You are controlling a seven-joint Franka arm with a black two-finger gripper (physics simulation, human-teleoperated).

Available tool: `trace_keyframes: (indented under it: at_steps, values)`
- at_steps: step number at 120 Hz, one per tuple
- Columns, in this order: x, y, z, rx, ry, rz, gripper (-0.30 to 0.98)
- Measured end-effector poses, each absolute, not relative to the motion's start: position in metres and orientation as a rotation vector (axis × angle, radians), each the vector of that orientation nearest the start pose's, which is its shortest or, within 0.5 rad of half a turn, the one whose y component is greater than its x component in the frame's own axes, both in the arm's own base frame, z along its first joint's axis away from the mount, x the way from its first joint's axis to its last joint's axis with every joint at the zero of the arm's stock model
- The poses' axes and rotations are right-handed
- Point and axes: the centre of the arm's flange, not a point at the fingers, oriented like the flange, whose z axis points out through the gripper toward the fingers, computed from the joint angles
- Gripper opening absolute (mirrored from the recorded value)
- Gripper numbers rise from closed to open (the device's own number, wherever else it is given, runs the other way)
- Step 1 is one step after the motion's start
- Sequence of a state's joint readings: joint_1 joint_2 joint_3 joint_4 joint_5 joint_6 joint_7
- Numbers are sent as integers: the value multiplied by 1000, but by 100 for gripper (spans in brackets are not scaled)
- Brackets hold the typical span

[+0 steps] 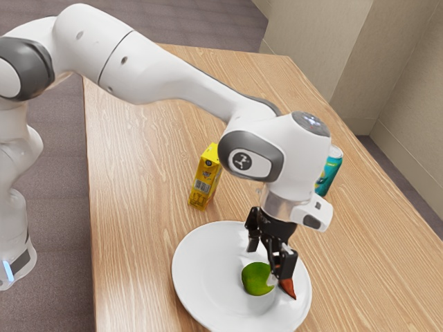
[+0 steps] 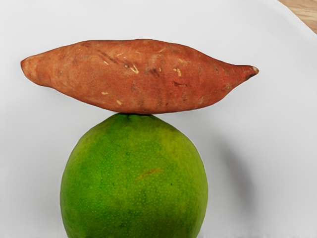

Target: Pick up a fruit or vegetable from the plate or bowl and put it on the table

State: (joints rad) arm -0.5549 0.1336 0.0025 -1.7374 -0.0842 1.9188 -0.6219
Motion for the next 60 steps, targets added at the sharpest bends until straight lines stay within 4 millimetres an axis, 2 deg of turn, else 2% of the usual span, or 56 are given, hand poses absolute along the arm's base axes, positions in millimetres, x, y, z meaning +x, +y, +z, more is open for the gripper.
trace_keyframes:
  at_steps: [28, 51, 60]
  values:
    - [510, -319, 497, -3209, -91, -6, 69]
    - [504, -332, 495, -3215, -24, -31, 69]
    - [503, -332, 488, -3212, -18, -16, 69]
